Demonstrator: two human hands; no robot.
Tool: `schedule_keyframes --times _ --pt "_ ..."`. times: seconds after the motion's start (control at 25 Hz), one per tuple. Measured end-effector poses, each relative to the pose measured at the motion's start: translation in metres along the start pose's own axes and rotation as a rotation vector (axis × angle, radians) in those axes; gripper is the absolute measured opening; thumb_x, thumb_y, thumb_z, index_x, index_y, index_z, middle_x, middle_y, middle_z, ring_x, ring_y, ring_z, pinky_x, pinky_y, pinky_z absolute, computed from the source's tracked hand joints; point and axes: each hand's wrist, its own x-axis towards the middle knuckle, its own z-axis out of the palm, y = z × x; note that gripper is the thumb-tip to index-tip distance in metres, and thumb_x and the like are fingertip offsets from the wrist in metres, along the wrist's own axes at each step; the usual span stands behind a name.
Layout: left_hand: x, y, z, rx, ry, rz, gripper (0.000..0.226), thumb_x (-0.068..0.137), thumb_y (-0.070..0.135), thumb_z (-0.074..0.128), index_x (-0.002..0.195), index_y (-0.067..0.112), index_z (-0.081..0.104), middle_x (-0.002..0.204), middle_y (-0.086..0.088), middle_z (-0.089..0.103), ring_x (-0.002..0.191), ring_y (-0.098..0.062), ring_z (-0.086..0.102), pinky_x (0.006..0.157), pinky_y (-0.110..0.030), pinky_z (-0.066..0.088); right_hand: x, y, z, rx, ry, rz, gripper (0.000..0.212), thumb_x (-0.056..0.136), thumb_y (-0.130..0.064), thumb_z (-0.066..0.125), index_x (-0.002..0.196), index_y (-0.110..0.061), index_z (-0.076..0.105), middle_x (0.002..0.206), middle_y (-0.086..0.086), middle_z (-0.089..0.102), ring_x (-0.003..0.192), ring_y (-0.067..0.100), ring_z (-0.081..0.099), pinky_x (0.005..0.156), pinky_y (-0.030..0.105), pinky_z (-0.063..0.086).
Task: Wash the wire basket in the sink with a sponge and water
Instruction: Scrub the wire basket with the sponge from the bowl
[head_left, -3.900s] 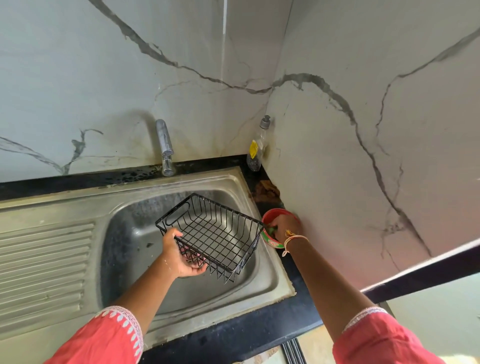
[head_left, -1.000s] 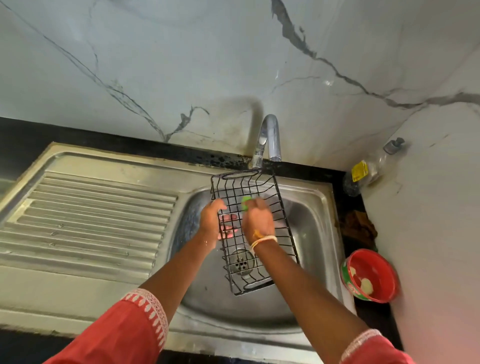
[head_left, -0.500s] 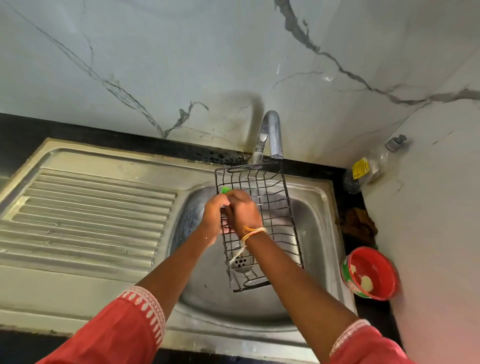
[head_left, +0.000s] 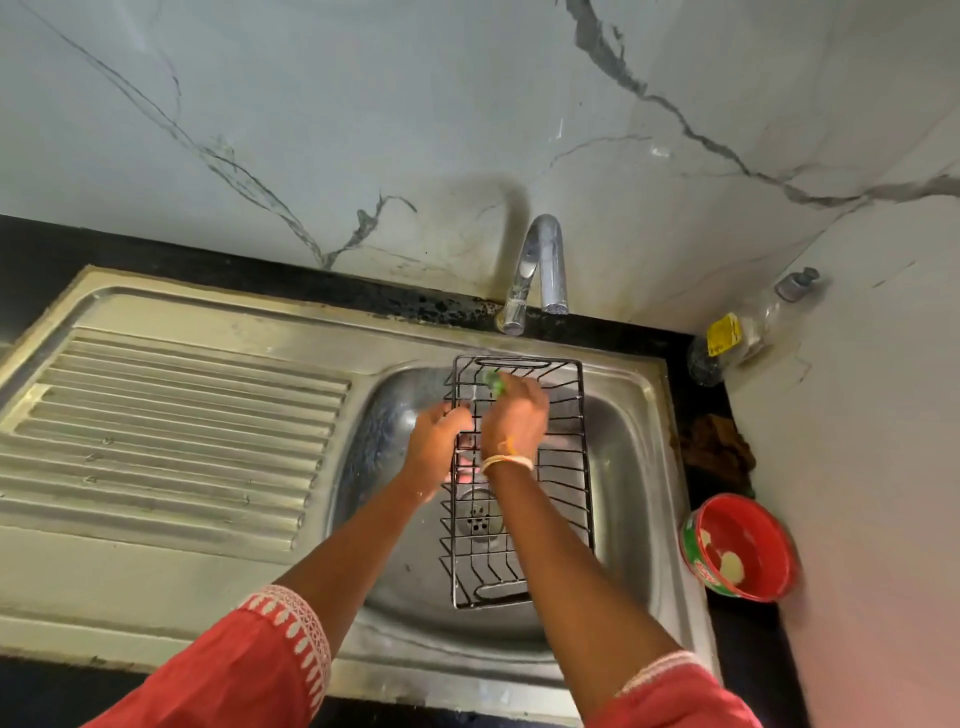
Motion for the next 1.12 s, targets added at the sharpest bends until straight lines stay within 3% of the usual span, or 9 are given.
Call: schedule_keyframes --times 0.12,0.2,0.36,0.52,0.56,0.72,0.88,1.0,1.12 --pt "-0.001 0.000 -0.002 -0.094 0.033 -0.038 0.027 0.089 0.030 0.051 0.076 0.016 0.070 0.068 -0.003 0.067 0.066 -0.019 0.064 0.056 -0.029 0.051 -0.040 -0.004 0.004 -0.034 -0.270 -0.576 0.031 0.065 0.006 0.075 0.093 -0.008 0.073 0.091 0.009 0.069 0.080 0.027 0.065 0.060 0.029 0.055" --pt "0.001 0.000 -0.007 -0.119 0.032 -0.077 0.031 0.092 0.036 0.049 0.090 0.010 0.066 0.075 -0.011 0.068 0.069 -0.025 0.066 0.057 -0.032 0.054 -0.021 0.015 -0.009 -0.118 -0.355 -0.734 0.031 0.067 0.006 0.075 0.094 -0.010 0.073 0.096 0.006 0.067 0.084 0.026 0.063 0.057 0.030 0.056" --pt "0.004 0.006 -0.005 -0.003 0.099 0.054 0.030 0.078 0.041 0.061 0.092 0.015 0.063 0.087 -0.018 0.069 0.074 -0.033 0.068 0.060 -0.041 0.055 -0.008 0.013 -0.006 -0.121 -0.094 -0.070 0.035 0.069 0.015 0.069 0.098 -0.005 0.073 0.098 0.016 0.067 0.086 0.030 0.066 0.068 0.039 0.060" --pt "0.004 0.004 -0.011 0.016 0.132 0.134 0.025 0.075 0.038 0.063 0.069 0.015 0.058 0.061 0.000 0.054 0.064 -0.016 0.050 0.066 -0.035 0.041 -0.057 0.006 -0.013 -0.197 -0.499 -0.547 0.029 0.081 0.004 0.062 0.107 -0.008 0.068 0.100 0.010 0.065 0.085 0.025 0.063 0.070 0.035 0.058" --pt "0.003 0.000 -0.013 0.002 0.123 0.111 0.024 0.080 0.037 0.061 0.072 0.014 0.058 0.066 -0.004 0.055 0.067 -0.019 0.052 0.068 -0.037 0.044 -0.047 0.011 -0.019 -0.218 -0.532 -0.555 0.029 0.083 0.002 0.060 0.108 -0.009 0.067 0.103 0.011 0.064 0.086 0.026 0.063 0.070 0.036 0.058" --pt "-0.002 -0.005 -0.009 -0.059 0.073 0.044 0.012 0.088 0.025 0.059 0.083 0.016 0.063 0.076 -0.012 0.067 0.066 -0.028 0.064 0.054 -0.033 0.053 -0.030 0.018 -0.017 -0.349 -0.330 -0.148 0.026 0.090 -0.006 0.053 0.114 -0.010 0.062 0.118 0.013 0.057 0.085 0.025 0.065 0.071 0.034 0.058" --pt "0.002 -0.007 -0.015 -0.069 0.079 0.023 0.010 0.086 0.023 0.058 0.086 0.014 0.061 0.080 -0.017 0.062 0.071 -0.029 0.061 0.053 -0.031 0.050 -0.067 0.015 -0.022 -0.312 -0.630 -0.483 0.029 0.087 -0.003 0.055 0.114 -0.009 0.063 0.111 0.010 0.058 0.089 0.028 0.063 0.072 0.038 0.057" --pt "-0.003 -0.010 -0.013 -0.056 0.081 0.027 0.022 0.081 0.028 0.059 0.096 0.013 0.063 0.084 -0.012 0.071 0.074 -0.030 0.070 0.055 -0.038 0.056 -0.024 0.032 -0.025 -0.453 -0.398 -0.183 0.029 0.087 0.002 0.053 0.114 -0.005 0.061 0.111 0.013 0.059 0.091 0.028 0.066 0.079 0.036 0.058" --pt "0.003 -0.003 -0.010 -0.102 0.150 0.047 0.008 0.091 0.018 0.054 0.092 0.013 0.060 0.080 -0.019 0.066 0.065 -0.032 0.063 0.051 -0.032 0.052 -0.073 0.004 -0.021 -0.342 -0.553 -0.362 0.030 0.086 -0.002 0.055 0.115 -0.010 0.061 0.108 0.011 0.062 0.089 0.026 0.065 0.076 0.035 0.057"
